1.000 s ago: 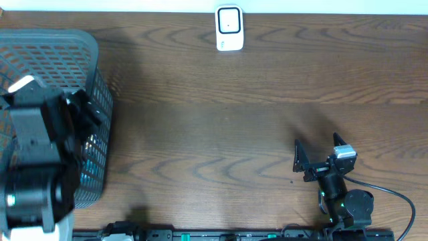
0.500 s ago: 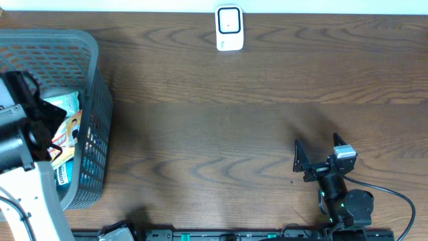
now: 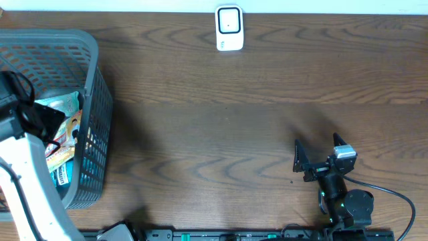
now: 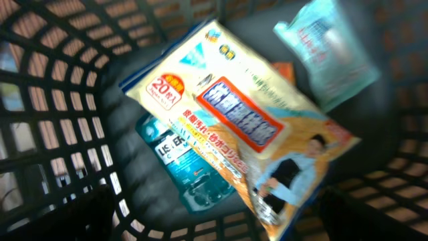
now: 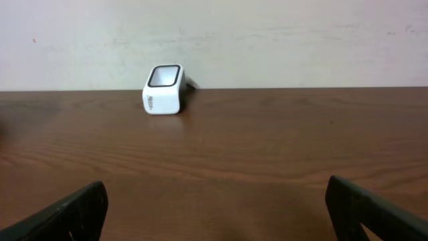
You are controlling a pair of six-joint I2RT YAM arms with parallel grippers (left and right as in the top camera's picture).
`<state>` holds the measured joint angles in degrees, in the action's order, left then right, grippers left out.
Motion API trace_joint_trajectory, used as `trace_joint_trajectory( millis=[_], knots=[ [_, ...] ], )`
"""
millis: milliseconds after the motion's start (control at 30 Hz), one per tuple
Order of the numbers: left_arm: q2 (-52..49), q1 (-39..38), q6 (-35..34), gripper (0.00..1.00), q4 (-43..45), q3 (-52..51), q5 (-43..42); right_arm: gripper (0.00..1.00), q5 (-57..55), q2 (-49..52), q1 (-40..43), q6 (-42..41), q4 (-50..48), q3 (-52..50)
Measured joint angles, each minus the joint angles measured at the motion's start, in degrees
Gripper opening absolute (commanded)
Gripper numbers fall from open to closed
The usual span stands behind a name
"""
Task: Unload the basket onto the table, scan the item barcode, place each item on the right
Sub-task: 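Move the left gripper up and over into the grey basket, then reach down with the left gripper and grasp the Listerine bottle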
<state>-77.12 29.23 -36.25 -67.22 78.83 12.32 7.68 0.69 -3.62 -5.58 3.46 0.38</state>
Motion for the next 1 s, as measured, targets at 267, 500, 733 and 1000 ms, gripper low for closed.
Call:
trace_joint_trajectory(
  millis=[267,500,733,1000],
  knots=[
    [-4.0,0.35,-0.2,0.98,2.51,-4.44,-0.42,0.99,0.0,0.0,-0.02,0.0,0.0,0.0],
    [-4.22,0.35,-0.44,0.98,4.68,-6.08,-0.42,0.99,-0.02,0.0,-0.02,0.0,-0.02,0.0],
    [-4.22,0.35,-1.03,0.98,5.79,-7.52,-0.42,0.99,-0.02,0.0,-0.02,0.0,0.0,0.0],
    [-4.22,2.36,-1.18,0.98,10.67,-13.68,-0.42,0.99,-0.02,0.0,-0.02,0.0,-0.02,0.0]
  ],
)
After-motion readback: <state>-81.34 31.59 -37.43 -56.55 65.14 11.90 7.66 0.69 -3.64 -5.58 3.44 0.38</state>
